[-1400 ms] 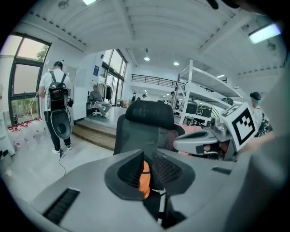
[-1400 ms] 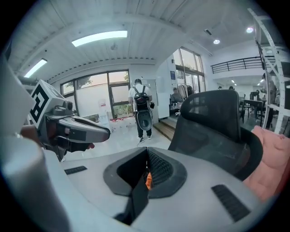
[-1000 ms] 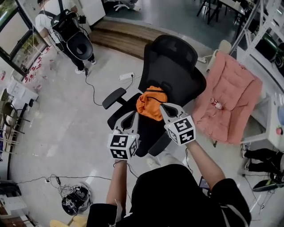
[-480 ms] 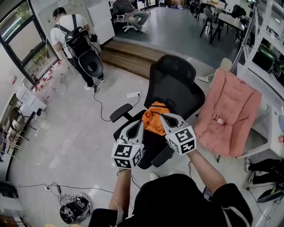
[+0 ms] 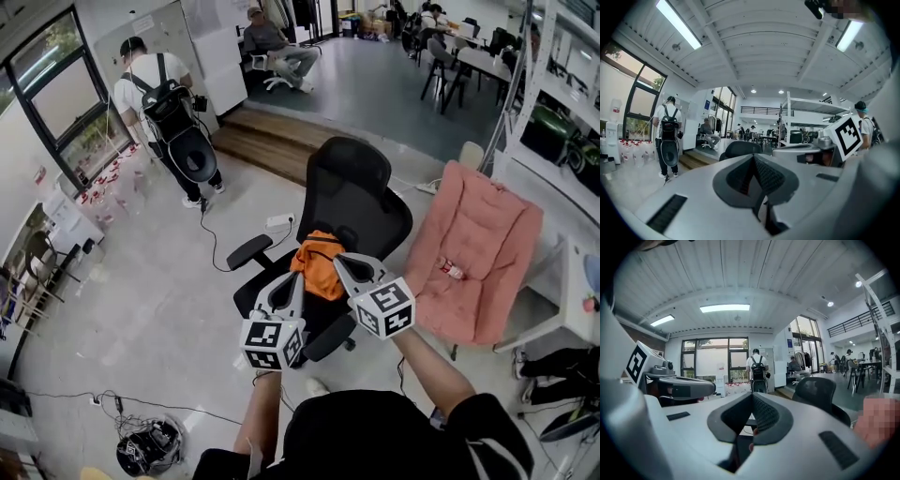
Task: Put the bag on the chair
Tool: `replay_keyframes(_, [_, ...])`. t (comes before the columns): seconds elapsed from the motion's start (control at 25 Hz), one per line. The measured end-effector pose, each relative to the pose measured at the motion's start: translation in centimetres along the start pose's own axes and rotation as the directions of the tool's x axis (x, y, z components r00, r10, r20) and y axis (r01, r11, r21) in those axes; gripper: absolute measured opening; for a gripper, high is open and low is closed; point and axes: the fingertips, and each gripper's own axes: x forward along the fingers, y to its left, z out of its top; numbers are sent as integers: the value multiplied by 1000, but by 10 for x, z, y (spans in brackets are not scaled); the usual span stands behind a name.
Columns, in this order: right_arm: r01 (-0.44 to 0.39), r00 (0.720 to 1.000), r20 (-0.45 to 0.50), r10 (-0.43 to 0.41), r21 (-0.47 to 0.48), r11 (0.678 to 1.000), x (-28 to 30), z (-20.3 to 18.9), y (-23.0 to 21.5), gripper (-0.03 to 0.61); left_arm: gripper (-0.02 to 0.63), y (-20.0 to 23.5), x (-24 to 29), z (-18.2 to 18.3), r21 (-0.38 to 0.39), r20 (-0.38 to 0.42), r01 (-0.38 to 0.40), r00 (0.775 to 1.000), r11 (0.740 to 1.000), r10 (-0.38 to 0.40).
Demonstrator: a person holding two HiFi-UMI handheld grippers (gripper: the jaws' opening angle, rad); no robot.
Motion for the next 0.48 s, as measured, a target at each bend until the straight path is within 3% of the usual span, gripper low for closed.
replay_keyframes(0.48, [-29, 998, 53, 29, -8, 1000, -84, 4, 12, 2, 12, -80, -45, 3, 27, 14, -54, 998, 998, 54])
